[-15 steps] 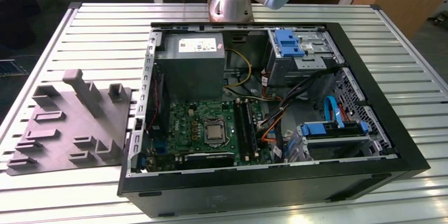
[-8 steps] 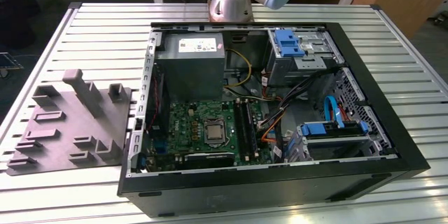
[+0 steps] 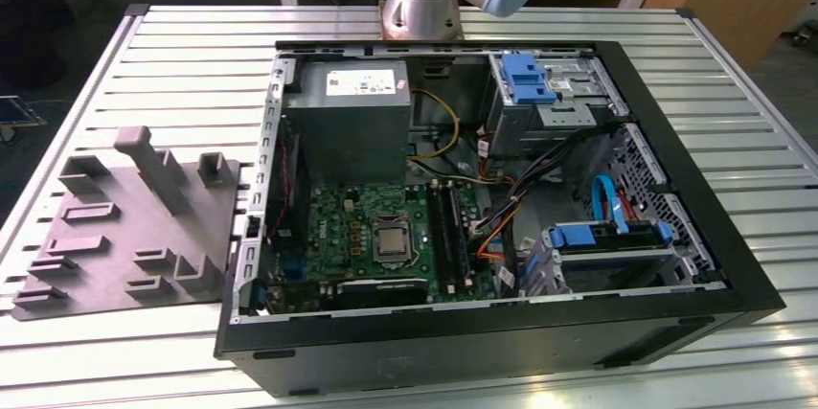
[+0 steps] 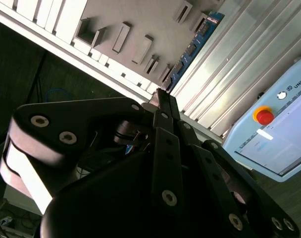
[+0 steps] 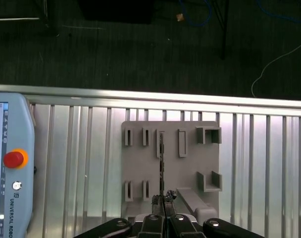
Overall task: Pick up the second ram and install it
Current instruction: 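Pick up the second ram and move it above second insertion slot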
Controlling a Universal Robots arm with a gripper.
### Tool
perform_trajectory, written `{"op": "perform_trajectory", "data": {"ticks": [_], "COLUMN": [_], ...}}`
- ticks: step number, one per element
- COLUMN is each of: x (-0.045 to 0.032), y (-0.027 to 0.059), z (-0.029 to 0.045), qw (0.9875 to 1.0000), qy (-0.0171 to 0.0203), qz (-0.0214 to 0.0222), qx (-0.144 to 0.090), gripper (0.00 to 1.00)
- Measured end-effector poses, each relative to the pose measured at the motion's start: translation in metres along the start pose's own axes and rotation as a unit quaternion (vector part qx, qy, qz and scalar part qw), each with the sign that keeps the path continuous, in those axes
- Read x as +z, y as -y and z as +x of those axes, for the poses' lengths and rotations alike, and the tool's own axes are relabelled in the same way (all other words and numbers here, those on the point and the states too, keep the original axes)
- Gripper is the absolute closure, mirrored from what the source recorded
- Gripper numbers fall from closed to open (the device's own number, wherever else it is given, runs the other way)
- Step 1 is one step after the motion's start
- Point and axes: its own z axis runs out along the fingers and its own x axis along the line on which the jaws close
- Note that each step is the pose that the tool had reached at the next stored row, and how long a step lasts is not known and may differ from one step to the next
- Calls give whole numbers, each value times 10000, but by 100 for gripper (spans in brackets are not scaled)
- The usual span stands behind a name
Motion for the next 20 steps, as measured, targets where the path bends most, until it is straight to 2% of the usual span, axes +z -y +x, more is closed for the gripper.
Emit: {"op": "perform_trajectory", "data": {"ticks": [20], "x": [-10], "y": [233], "z": [6], "qw": [10000], "qy": [0], "qz": [0], "qx": [0], "gripper": [89]}}
